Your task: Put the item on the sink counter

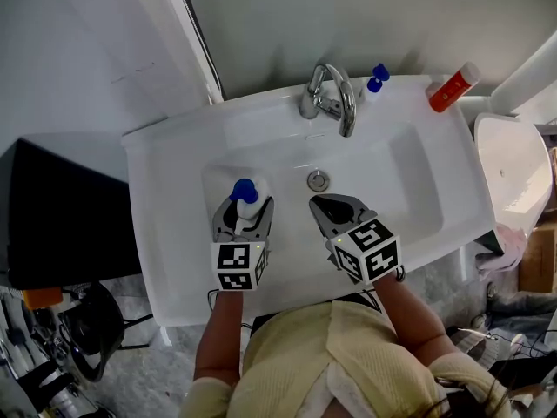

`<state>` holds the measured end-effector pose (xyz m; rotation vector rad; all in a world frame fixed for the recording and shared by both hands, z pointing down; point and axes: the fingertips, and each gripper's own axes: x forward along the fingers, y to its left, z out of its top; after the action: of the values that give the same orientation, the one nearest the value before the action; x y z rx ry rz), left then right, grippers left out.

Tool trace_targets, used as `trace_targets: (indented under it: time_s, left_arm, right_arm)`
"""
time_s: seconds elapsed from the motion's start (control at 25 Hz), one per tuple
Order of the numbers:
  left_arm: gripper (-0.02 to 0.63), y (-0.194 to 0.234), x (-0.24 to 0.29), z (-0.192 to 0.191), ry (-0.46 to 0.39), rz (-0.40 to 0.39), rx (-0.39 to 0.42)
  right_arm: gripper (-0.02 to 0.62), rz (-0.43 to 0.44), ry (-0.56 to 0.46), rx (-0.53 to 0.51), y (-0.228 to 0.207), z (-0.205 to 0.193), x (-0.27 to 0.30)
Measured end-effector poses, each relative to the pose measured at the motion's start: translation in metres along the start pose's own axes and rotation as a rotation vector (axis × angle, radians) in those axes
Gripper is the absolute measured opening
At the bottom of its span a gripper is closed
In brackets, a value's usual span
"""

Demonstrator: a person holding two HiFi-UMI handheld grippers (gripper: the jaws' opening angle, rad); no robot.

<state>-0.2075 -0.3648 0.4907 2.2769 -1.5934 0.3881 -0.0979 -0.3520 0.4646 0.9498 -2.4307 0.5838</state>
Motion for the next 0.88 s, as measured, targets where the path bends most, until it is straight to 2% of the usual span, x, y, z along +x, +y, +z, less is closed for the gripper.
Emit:
trace_targets:
  time_s: [0.88]
  left_arm:
    - [0.296,0.004,0.048,-0.011,-0.009,-0.001,0.140]
  right_arm:
    - [0.026,0.006,0.059,0.043,-0.024,-0.012,0.018]
